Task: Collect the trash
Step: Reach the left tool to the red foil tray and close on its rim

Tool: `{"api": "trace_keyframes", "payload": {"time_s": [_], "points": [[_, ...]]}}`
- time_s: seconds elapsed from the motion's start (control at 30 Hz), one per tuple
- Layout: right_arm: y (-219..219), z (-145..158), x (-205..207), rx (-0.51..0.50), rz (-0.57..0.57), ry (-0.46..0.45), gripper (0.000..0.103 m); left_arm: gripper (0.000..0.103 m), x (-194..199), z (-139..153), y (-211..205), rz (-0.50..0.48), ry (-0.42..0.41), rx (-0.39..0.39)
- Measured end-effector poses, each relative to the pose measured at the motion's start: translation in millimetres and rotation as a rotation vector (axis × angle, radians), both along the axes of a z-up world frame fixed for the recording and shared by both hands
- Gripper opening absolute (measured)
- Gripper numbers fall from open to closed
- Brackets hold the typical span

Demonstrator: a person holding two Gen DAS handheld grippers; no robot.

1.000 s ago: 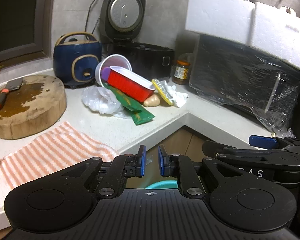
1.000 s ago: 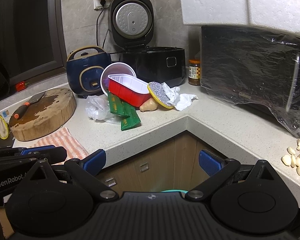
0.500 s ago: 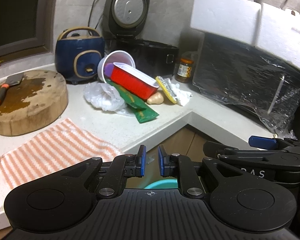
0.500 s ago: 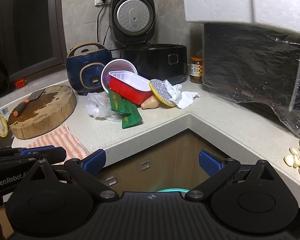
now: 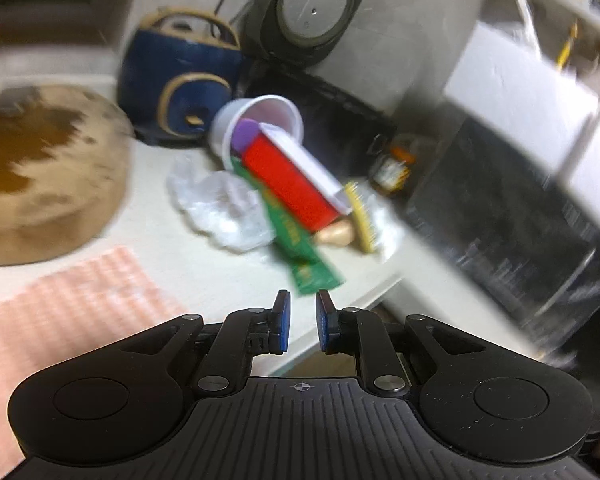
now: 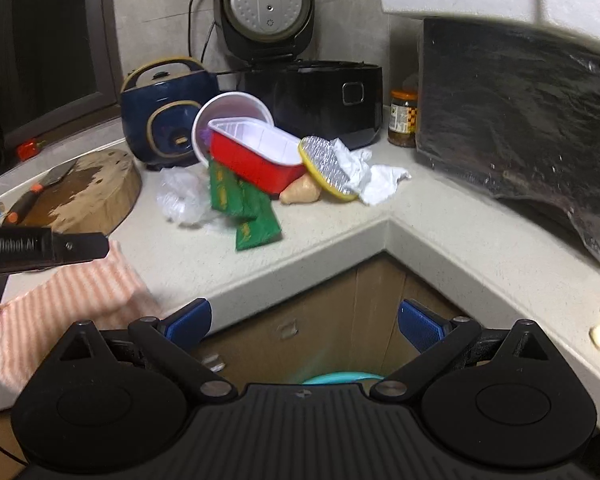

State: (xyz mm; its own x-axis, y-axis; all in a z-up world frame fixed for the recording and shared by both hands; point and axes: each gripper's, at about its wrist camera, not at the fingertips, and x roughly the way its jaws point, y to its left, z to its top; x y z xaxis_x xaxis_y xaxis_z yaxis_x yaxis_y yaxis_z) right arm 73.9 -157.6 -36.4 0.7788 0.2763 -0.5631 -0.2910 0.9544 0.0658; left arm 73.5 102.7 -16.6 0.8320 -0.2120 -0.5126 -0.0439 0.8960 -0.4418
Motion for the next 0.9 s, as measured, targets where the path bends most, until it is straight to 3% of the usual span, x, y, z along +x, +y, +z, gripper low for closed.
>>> {"api": "trace_keyframes", "payload": {"time_s": [0.07,0.17,0.23,0.33,0.43,0.6,0.77,0.9], "points": [[4.5,6.9,13.3,0.004,-0.024,-0.012,0.1,0.016,15.8,-2.5,15.4,-0.015,-0.016,-0.048],[15.0,18.8,39.9,-0.005,-0.037,-0.043,0.1,0.016,34.5,-6.7,23.9,0.034,-0.042,0.007],[26.9,25.9,59.8,-0.046,-0.056,-0.061,0.1,0.016,50.3,-14.0,30.4,-0.016,-0.038,0.012],[44.6,30.5,84.7,-0.091,-0.096,-0.08,0.1,0.016,71.2,-27.0,40.8,-0.086,0.013,-0.05],[56.5,24.1,104.4,-0.12,-0.118,-0.036,0.1,0.016,83.6,-41.0,45.3,-0.118,0.053,-0.111],[58.0,4.7,113.3,-0.203,-0.119,-0.001,0.1,0.016,100.7,-55.6,41.5,-0.087,0.128,-0.114],[26.7,0.4,128.0,-0.098,-0.115,-0.008,0.1,0.016,103.5,-51.7,31.3,-0.009,0.057,-0.07],[-4.3,-6.8,129.9,0.025,-0.066,0.011,0.1,0.016,108.5,-40.9,21.5,0.025,0.078,-0.035]]}}
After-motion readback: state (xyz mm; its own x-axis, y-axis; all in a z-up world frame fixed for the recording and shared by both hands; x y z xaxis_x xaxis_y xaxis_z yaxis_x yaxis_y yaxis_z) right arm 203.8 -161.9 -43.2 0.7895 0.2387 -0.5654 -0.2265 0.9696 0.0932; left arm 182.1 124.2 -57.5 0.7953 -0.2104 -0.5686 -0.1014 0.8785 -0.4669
